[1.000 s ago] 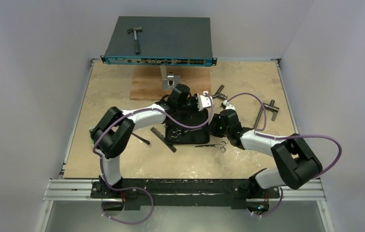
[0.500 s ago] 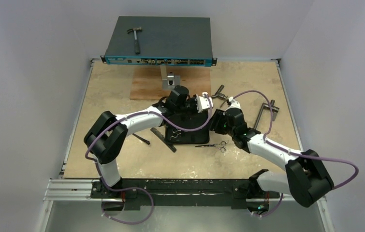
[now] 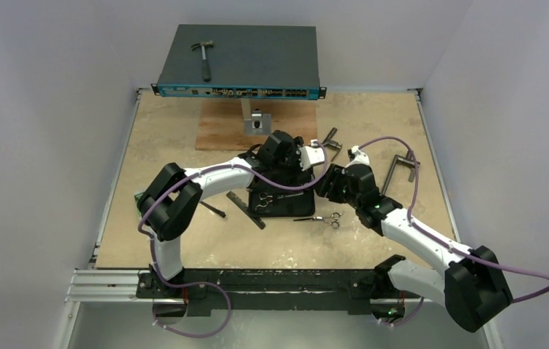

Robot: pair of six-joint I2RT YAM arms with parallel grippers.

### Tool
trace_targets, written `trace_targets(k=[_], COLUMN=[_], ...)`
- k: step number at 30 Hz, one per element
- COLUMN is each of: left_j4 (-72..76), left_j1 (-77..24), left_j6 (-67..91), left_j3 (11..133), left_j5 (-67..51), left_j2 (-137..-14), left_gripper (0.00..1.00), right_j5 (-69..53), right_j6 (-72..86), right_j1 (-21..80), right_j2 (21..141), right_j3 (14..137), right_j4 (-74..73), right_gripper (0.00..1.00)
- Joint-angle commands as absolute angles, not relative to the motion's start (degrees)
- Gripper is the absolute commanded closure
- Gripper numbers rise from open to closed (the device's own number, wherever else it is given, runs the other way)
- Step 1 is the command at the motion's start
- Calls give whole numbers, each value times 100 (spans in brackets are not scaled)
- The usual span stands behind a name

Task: Sort the hair-cutting tools
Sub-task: Place the haircut tool in the hairdressing tool bag.

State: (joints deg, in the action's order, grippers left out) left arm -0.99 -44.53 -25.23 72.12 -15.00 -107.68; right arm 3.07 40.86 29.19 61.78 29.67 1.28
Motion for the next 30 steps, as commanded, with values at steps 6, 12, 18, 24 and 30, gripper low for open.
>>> trace_targets(k=[6, 12, 18, 24, 30], left_j4=[548, -366, -994, -715, -114], left_j1=[-4430, -4465, -4456, -4456, -4456], left_j6=[-1086, 1931, 4001, 4436, 4770], left_j3=[6409, 5352, 4040, 3050, 2488], left_j5=[194, 1627, 2255, 2460, 2100], left_j2=[-9004, -7685, -6601, -5733, -5781], left_gripper=[0, 1, 1, 1, 5], right_j5=[510, 463, 664, 1024, 1285], right_j6=[3992, 3911, 4095, 4100, 4021], right_j1=[2865, 2860, 2851, 2851, 2833], right_j2=[6240, 6791, 7486, 8343, 9277], right_j3=[3011, 3206, 3701, 4301, 4814], right_j4=[218, 507, 684, 768, 719], right_gripper=[50, 52, 53, 54, 57])
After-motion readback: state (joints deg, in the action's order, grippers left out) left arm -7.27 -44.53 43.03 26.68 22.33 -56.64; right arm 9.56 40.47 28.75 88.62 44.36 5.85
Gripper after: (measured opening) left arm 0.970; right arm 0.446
